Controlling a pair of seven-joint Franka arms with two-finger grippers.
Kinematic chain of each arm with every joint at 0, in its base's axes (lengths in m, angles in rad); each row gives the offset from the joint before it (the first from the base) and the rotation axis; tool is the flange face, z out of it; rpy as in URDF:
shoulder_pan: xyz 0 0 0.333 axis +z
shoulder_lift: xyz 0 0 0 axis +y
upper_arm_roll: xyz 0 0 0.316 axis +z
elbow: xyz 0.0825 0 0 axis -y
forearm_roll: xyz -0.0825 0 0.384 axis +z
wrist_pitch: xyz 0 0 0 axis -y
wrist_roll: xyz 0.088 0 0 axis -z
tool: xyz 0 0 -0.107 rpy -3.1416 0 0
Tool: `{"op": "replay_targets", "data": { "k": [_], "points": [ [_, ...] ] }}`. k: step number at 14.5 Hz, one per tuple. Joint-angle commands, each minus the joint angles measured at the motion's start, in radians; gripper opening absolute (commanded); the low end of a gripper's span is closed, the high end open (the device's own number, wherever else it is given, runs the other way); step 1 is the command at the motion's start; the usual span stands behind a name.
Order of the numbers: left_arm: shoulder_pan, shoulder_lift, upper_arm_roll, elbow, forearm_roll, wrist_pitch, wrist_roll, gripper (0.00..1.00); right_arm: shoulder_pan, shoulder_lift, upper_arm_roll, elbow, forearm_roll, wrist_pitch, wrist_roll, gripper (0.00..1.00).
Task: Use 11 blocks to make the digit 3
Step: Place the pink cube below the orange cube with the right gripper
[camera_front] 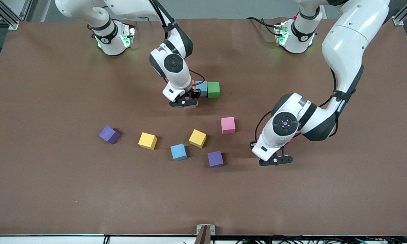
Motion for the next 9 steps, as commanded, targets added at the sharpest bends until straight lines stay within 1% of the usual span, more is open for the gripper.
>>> {"op": "replay_targets", "data": {
  "k": [1,3,5,9],
  "points": [
    [0.008,-0.019,-0.008,-0.005,-0.021,-0.023,-0.007,0.48,-0.021,-0.023,0.015,-0.021,0.014,0.005,-0.022,1.0],
    [0.008,-0.019,-0.008,-0.004,-0.021,-0.021,-0.007,0.48,-0.021,-0.023,0.015,-0.019,0.011,0.005,-0.023,1.0],
    [0.009,-0.019,-0.008,-0.004,-0.021,-0.021,-0.004,0.51,-0.021,-0.023,0.013,-0.019,0.01,0.002,-0.025,1.0],
    [0.009,-0.019,-0.008,-0.004,-0.022,-0.021,-0.007,0.51,-0.027,-0.039,0.01,-0.013,0.01,-0.02,-0.025,1.0]
  ]
}}
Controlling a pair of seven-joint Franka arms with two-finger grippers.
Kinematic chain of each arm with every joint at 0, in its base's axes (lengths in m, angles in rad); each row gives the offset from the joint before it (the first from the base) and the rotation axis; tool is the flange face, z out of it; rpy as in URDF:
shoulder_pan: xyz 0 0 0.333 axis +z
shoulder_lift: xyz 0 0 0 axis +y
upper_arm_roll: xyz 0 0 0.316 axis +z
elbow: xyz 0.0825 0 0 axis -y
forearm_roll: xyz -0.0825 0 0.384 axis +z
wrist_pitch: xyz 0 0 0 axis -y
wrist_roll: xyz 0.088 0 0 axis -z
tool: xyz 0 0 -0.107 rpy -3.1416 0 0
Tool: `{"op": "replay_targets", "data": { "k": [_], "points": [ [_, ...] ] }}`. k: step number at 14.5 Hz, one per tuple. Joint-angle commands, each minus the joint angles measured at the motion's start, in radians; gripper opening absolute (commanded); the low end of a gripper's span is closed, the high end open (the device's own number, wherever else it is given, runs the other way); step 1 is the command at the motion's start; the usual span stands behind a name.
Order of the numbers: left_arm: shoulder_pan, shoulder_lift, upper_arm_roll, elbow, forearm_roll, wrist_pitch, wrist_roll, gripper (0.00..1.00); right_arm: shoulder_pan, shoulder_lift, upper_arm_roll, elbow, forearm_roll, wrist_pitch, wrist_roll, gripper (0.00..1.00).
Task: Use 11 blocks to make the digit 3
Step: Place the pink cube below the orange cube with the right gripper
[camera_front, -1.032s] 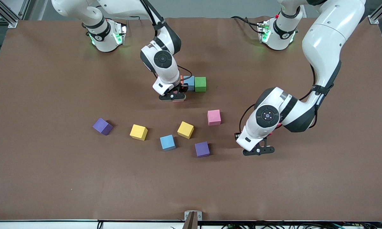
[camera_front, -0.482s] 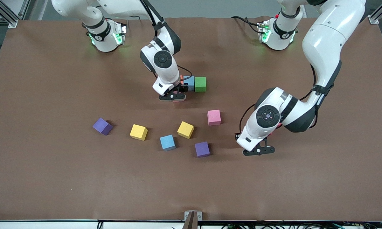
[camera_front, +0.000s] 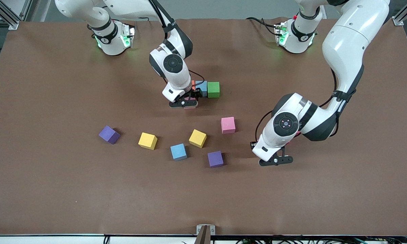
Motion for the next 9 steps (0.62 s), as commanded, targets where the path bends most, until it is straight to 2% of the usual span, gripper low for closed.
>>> {"op": "replay_targets", "data": {
  "k": [1,5,9],
  "points": [
    [0.007,-0.019,-0.008,-0.004,-0.018,-0.021,-0.007,0.51,-0.024,-0.061,0.01,-0.014,0.01,-0.038,-0.023,1.0],
    [0.007,-0.019,-0.008,-0.004,-0.034,-0.021,-0.005,0.54,-0.089,-0.167,0.006,0.003,0.01,-0.161,-0.01,1.0],
    [0.01,-0.018,-0.007,-0.004,-0.067,-0.021,0.002,0.56,-0.193,-0.179,-0.013,0.003,-0.005,-0.177,-0.013,1.0]
  ]
}}
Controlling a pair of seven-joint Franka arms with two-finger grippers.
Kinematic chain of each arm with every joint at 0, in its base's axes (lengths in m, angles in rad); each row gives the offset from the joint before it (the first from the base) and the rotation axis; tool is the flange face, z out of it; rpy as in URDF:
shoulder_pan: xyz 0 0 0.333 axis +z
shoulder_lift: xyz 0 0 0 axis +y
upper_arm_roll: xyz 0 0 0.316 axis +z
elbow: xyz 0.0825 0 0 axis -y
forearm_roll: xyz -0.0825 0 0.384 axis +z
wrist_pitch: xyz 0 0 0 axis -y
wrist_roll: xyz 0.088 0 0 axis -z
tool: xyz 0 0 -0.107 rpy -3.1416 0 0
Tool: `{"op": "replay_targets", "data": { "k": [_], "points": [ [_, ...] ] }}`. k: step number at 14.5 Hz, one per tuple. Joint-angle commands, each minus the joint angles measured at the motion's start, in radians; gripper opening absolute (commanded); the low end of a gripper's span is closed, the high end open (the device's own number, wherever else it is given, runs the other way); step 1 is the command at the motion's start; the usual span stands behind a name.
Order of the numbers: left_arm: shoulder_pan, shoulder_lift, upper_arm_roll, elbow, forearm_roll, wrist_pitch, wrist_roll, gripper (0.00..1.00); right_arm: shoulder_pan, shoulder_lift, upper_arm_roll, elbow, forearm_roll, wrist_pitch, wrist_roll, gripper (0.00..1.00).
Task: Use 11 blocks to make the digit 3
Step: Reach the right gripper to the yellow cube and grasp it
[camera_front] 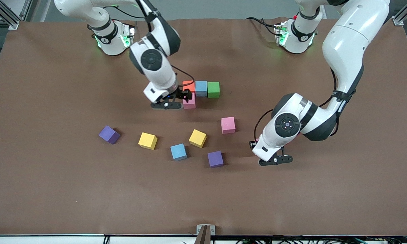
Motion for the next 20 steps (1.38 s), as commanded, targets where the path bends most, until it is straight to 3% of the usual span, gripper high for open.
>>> {"op": "replay_targets", "data": {
  "k": [1,3,5,11,15,20],
  "points": [
    [0.011,-0.018,-0.006,-0.004,-0.02,-0.021,0.003,0.56,-0.073,-0.007,0.01,-0.004,-0.007,0.02,-0.006,1.0],
    [0.011,-0.019,-0.006,-0.004,-0.022,-0.021,0.003,0.55,-0.095,0.016,0.012,0.063,0.007,0.006,0.02,1.0],
    [0.011,-0.018,-0.006,-0.004,-0.022,-0.021,0.003,0.55,-0.08,0.111,0.012,0.181,0.008,0.003,0.156,1.0],
    [0.011,-0.018,-0.006,-0.004,-0.022,-0.021,0.001,0.54,-0.024,0.448,0.012,0.684,-0.016,-0.23,0.398,1.0],
    [0.011,-0.018,-0.006,-0.004,-0.022,-0.021,0.001,0.54,0.003,0.566,0.01,0.803,-0.09,-0.222,0.474,1.0],
    [0.011,-0.016,-0.006,-0.004,-0.022,-0.021,0.001,0.55,0.008,0.654,-0.008,0.862,-0.13,-0.17,0.516,1.0]
  ]
}}
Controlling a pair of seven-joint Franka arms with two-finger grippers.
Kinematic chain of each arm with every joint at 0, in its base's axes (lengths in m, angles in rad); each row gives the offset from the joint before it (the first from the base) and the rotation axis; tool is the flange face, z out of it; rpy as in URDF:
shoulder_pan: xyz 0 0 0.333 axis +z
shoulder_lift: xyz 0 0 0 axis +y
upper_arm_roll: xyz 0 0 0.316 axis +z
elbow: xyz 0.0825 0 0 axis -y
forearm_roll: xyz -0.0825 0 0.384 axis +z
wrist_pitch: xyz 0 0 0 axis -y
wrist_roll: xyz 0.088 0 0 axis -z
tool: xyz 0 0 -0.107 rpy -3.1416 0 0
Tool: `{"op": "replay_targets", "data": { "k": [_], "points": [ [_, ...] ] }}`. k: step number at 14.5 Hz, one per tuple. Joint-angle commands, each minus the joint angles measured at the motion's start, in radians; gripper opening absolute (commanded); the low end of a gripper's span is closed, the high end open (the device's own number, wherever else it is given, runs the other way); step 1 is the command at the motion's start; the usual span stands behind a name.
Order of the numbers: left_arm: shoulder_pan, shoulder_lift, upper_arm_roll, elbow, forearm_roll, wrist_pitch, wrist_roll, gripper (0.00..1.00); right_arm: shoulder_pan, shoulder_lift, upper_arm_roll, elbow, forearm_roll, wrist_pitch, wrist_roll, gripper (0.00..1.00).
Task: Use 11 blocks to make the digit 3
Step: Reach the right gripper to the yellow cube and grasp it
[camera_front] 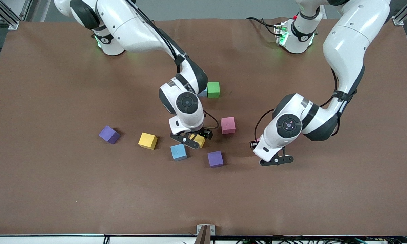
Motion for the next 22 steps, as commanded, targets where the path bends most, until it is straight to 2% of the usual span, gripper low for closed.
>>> {"op": "replay_targets", "data": {
  "k": [1,4,6,8,11,14,15,17,22],
  "points": [
    [0.006,-0.016,-0.006,-0.004,-0.017,-0.021,0.001,0.55,0.01,0.072,-0.024,0.074,-0.025,0.026,0.073,1.0],
    [0.006,-0.018,-0.006,-0.004,-0.015,-0.021,0.001,0.55,0.01,0.083,-0.024,0.069,-0.055,0.031,0.075,0.89],
    [0.006,-0.018,-0.006,-0.004,-0.015,-0.021,0.001,0.55,0.008,0.083,-0.024,0.066,-0.062,0.028,0.07,0.79],
    [0.006,-0.018,-0.006,-0.004,-0.015,-0.021,-0.001,0.55,0.008,0.083,-0.024,0.066,-0.062,0.026,0.073,0.57],
    [0.006,-0.018,-0.006,-0.004,-0.015,-0.021,-0.004,0.55,0.011,0.08,-0.023,0.066,-0.064,0.026,0.078,0.05],
    [0.006,-0.019,-0.006,-0.004,-0.017,-0.021,-0.004,0.55,0.002,0.054,-0.021,0.04,-0.058,0.028,0.038,0.03],
    [0.006,-0.019,-0.006,-0.004,-0.017,-0.021,-0.005,0.55,-0.004,0.045,-0.018,0.023,-0.055,0.028,-0.029,0.02],
    [0.006,-0.019,-0.006,-0.004,-0.015,-0.021,-0.005,0.55,-0.006,0.005,-0.018,-0.021,-0.047,0.022,-0.164,0.01],
    [0.006,-0.018,-0.006,-0.004,-0.015,-0.021,-0.004,0.55,-0.007,-0.089,-0.017,-0.144,-0.047,0.032,-0.281,0.0]
  ]
}}
